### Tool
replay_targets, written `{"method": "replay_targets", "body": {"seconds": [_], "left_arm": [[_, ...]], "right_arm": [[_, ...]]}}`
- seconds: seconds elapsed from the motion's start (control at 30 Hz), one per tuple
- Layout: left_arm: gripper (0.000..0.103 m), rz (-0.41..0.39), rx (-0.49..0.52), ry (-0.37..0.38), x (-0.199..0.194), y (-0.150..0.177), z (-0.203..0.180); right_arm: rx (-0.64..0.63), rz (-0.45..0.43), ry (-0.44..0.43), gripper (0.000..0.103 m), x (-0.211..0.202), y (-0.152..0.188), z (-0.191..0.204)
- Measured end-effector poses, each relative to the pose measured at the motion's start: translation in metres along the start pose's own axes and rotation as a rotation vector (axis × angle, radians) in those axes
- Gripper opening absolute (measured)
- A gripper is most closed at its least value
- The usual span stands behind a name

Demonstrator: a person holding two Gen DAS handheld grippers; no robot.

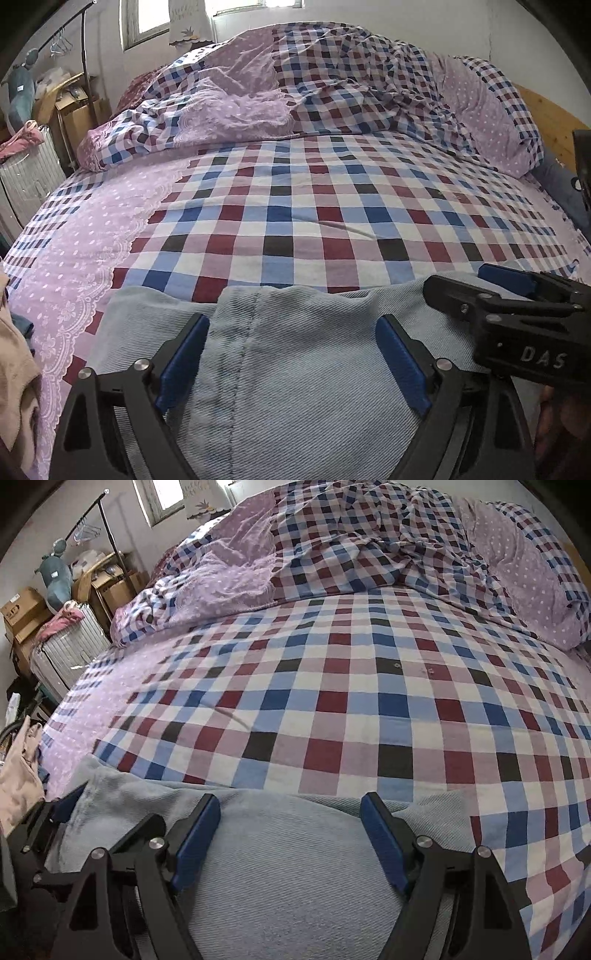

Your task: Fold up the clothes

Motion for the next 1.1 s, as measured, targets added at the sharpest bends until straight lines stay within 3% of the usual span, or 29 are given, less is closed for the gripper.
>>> {"method": "replay_targets", "body": {"seconds": [0.13,0.27,0.37,0.5,1.1], "left_arm": [[0.094,-0.008,0.002,0.011,-0.001,-0.001,0.003],[0.094,-0.009,-0.006,0.022,-0.002,-0.002,0.005],[0.094,-0.011,-0.006,0.016,-0.003,-0.001,0.004],[0.094,-0.012,-0.006,0.007,-0.004,0.0,0.001],[0.095,-0.006,0.008,-0.007,0.001,0.0,0.001]], "right_arm": [[0.027,-0.035,0.002,0.082,-0.023,0.006,-0.008],[0.067,-0.158,-0.035,0.082,-0.069,0.033,-0.02],[-0.029,-0.237,0.05,0.082,-0.092,0.064,-0.012],[-0.127,-0.276,0.095,0.082,-0.097,0.093,0.002],[-0.121,-0.334,0.097,0.082,-0.089,0.103,0.001]]}}
Point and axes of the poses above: each gripper's, at about its wrist camera, not at the fingertips, and x roughly the way its jaws point, z to its left, y to its underside, the point moved 2 cm from there along x, roughly the way its jaws point, and after that the axes turned 12 degrees about y, right-handed, at the moved point
